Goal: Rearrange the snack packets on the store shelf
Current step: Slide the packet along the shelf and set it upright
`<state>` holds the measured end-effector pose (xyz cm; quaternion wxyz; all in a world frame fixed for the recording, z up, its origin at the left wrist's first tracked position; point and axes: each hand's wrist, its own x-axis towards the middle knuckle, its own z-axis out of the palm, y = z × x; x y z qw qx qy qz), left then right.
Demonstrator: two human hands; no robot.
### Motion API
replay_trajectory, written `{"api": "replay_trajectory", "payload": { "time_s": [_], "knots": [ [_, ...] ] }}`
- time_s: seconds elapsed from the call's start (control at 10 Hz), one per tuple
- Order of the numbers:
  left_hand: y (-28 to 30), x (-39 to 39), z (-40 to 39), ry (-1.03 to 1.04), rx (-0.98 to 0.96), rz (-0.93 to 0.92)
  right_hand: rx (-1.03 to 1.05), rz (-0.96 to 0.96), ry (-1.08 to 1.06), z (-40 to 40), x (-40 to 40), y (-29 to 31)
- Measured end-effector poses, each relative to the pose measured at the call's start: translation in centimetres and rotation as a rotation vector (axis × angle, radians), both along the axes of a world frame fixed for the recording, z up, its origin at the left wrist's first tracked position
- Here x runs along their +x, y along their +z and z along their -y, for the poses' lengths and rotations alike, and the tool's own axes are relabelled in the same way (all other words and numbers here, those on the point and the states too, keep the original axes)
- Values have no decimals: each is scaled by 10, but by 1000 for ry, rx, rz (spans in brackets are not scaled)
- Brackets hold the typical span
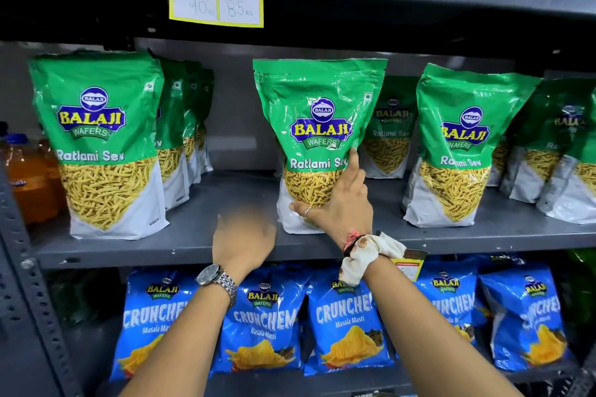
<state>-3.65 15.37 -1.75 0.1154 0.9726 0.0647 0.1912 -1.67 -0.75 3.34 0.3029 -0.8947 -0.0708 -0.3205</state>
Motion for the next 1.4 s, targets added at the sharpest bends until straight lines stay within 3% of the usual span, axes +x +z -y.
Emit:
{"api": "replay_trajectory", "payload": {
  "time_s": [0.4, 0.8, 1.4],
  "knots": [
    [-1, 1, -1, 1, -2, 4, 7, 17, 74, 3, 11, -1],
    [0, -1, 0, -2, 3, 2, 319, -99, 553, 29, 29, -10],
    [2, -2, 1, 6, -8, -16, 333, -82, 529, 31, 36, -13]
  ]
}}
